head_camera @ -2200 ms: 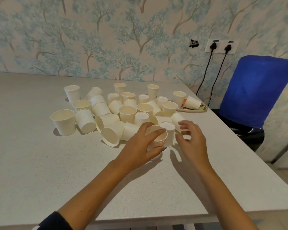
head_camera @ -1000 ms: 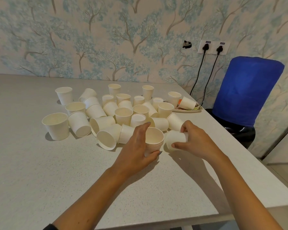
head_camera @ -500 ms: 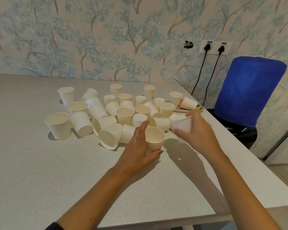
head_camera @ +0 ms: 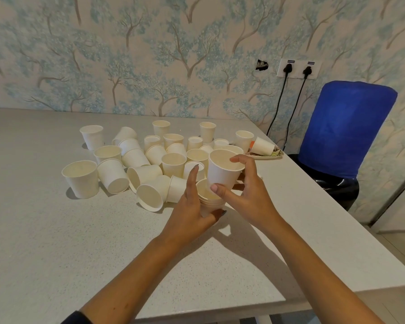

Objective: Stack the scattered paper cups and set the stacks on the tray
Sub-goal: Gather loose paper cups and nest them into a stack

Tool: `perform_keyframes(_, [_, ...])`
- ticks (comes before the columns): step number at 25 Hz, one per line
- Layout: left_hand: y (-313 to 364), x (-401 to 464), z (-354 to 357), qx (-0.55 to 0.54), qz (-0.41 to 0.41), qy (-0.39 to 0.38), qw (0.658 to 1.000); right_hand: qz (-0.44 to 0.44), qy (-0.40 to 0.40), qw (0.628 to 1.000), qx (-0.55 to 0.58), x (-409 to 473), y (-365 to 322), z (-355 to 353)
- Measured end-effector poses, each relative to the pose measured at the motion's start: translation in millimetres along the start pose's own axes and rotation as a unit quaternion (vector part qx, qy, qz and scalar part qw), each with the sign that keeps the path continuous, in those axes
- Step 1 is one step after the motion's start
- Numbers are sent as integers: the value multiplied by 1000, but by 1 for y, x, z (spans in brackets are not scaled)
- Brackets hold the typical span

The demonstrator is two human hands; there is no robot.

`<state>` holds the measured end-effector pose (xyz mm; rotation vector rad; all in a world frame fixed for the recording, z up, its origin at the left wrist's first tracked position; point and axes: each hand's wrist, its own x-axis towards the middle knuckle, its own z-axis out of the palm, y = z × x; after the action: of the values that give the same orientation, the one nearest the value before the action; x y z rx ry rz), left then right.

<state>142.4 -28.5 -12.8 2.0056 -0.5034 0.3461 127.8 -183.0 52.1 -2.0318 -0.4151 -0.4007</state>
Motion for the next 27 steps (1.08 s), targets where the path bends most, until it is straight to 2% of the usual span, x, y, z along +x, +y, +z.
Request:
perform_keyframes(6, [4,-1,-1,7,11,1,1000,-2,-9,1000,-6,2,4,5])
perform_keyframes(9, [6,0,-1,-11,18,-4,1000,-8,-58,997,-55,4,10,10])
perform_keyframes(12, [5,2,0,-2,16,-3,1000,22,-95,988,-116,5,18,13])
perform_keyframes(18, [3,2,0,39,33,11,999,31,-170,975,-137,1,24,-3])
perform_keyframes(20, [3,2,0,52,47,13,997,15,-140,982,-129,9,25,-14])
perform_keyframes(24, [5,3,-1,58,39,14,997,43,7,986,-159,46,44,-32])
perform_keyframes(25, [5,3,-1,56,33,11,998,66,17,981,-180,56,52,-33])
perform_keyframes(27, [5,2,-1,53,23,5,998,113,-17,966,-232,75,69,-38])
